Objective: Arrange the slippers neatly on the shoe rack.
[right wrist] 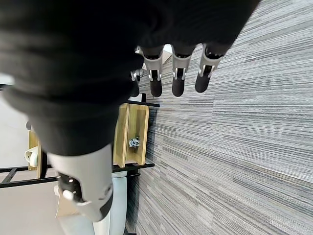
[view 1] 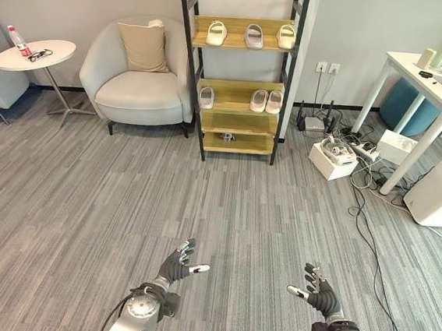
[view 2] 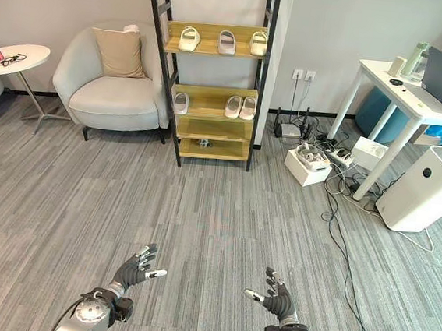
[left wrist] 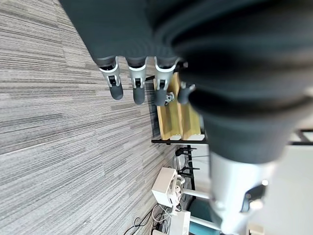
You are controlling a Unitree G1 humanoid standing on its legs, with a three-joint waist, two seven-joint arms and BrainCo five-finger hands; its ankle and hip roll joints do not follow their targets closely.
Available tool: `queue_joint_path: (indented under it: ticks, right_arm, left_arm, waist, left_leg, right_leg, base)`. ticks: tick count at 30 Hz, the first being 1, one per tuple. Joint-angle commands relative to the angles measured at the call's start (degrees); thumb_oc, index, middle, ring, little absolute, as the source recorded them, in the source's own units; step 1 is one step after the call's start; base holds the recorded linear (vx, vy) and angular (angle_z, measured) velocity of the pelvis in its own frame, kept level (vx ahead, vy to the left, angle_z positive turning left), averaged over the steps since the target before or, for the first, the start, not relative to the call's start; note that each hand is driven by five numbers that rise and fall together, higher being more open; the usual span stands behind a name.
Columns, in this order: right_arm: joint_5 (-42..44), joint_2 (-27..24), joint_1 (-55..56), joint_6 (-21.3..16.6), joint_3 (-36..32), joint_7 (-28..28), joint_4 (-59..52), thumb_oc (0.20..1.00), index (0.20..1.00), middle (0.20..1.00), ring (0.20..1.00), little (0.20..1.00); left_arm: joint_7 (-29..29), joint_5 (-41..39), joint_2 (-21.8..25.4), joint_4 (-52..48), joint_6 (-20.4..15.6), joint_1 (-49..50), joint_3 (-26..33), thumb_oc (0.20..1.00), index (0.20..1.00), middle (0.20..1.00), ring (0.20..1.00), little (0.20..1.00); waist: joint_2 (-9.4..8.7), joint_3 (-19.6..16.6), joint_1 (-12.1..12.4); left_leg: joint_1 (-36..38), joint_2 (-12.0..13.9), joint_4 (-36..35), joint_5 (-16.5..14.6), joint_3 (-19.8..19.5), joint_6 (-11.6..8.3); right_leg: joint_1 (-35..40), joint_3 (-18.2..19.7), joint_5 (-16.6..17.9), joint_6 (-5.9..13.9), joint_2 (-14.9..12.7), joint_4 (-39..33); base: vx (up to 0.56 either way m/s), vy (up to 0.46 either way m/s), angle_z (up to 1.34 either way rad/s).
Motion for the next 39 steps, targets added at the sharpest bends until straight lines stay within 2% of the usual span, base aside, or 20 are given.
queue_joint_path:
  ticks: [1,14,39]
  right_arm:
    - [-0.1,1.7,-2.2,-1.4,2.2,0.0,0.1,1.0,1.0,1.0,1.0,1.0]
    - [-1.6,0.7,-1.2,-0.7,1.2,-0.6,1.2,1.0,1.0,1.0,1.0,1.0]
    - [-3.1,1.1,-3.0,-0.6,3.3,-0.7,1.3,1.0,1.0,1.0,1.0,1.0]
  left_arm:
    - [0.9,-0.9,0.5,-1.4,-2.1,-1.9,2.8,1.0,1.0,1.0,1.0,1.0]
    - [0.4,-3.2,0.0,-0.1,-1.6,-1.0,3.4,1.0,1.0,1.0,1.0,1.0]
    - [1.2,-2.2,-0.3,0.5,-1.3,-0.2,3.4,1.0,1.0,1.0,1.0,1.0]
  waist:
    - [-3.47,-0.2,0.0]
    - [-3.37,-0.2,-1.7]
    - [-3.29,-0.3,-0.9]
  left_leg:
    - [0.8,2.0,-0.4,-4.0,-0.3,-3.07]
    - [0.9,2.1,-0.4,-4.8,1.9,-2.87]
    - [1.4,1.8,-0.4,-5.2,1.0,-2.75]
  right_leg:
    - [1.2,0.1,-0.6,6.24,-5.6,-1.9]
    - [0.7,1.6,0.1,6.64,-5.8,-3.2]
    - [1.8,1.1,-0.6,6.47,-5.9,-3.3]
  base:
    - [0.0,0.0,0.0]
    - [0.03,0.009,-0.12]
    - [0.0,0.002,0.0]
